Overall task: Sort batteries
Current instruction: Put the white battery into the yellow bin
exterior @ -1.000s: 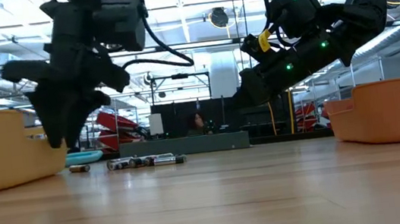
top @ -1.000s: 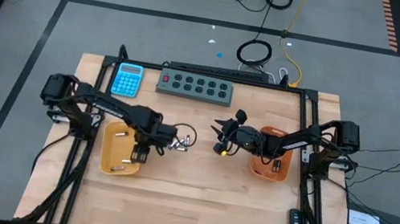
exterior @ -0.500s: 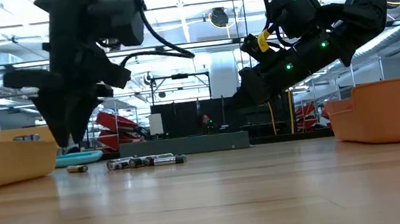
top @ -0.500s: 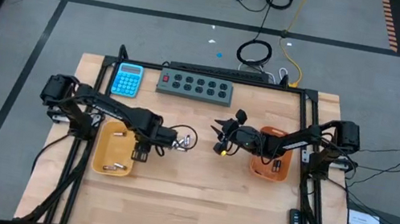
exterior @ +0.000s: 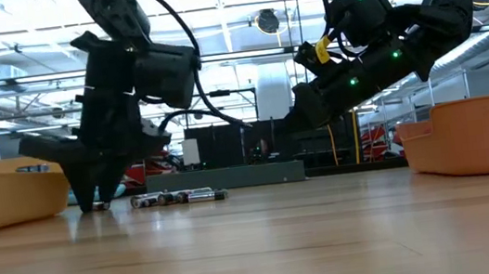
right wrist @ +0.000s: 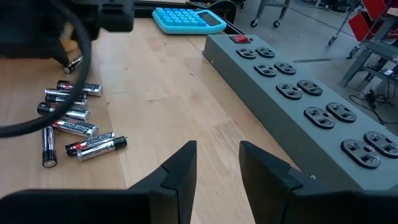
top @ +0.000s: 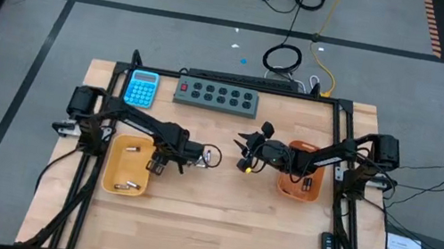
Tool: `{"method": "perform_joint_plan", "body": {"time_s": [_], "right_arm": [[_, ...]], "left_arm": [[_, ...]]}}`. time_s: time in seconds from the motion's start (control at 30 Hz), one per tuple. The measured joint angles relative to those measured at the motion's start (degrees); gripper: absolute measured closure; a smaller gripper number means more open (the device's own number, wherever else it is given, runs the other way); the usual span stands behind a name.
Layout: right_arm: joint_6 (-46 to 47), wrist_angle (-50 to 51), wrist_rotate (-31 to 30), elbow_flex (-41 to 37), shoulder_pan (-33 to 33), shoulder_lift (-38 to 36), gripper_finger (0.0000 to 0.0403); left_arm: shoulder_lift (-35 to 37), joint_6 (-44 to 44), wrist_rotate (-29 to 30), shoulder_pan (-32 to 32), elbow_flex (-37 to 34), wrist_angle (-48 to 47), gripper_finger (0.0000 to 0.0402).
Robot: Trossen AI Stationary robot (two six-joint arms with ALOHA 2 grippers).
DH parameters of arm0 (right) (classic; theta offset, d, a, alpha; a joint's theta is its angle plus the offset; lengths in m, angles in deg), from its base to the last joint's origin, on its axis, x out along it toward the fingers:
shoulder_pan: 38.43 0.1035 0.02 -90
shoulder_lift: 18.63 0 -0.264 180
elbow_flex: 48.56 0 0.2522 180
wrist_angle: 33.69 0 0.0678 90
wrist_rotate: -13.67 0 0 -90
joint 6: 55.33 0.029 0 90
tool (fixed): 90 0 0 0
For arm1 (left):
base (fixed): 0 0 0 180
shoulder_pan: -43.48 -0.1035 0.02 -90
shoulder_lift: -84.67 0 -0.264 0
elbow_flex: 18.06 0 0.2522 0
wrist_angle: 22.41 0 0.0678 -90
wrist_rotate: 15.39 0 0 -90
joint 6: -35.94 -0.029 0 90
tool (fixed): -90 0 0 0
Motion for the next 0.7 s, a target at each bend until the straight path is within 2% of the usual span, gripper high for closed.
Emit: {"method": "perform_joint_plan", "body": {"time_s": [0.17,0.33,0.5,0.57,0.7], "right_arm": [[-0.17,0.00,0.02,0.00,0.00,0.00,0.0291],[-0.20,0.04,0.28,0.00,0.00,0.00,0.0291],[-0.84,0.02,1.11,0.00,-0.29,0.00,0.0291],[-0.94,-0.02,1.11,0.00,-0.63,0.00,0.0291],[-1.01,-0.09,1.09,0.00,-1.28,0.00,0.0291]], "left_arm": [[-1.94,-5.30,-0.91,0.00,0.15,0.19,0.0373],[-1.59,-6.45,0.96,0.70,0.43,0.64,0.0379],[3.97,-2.13,9.32,2.41,3.29,-2.36,0.0379],[8.04,2.36,8.76,2.67,4.08,-3.00,0.0379],[15.27,13.02,-0.24,3.11,4.20,-6.75,0.0379]]}}
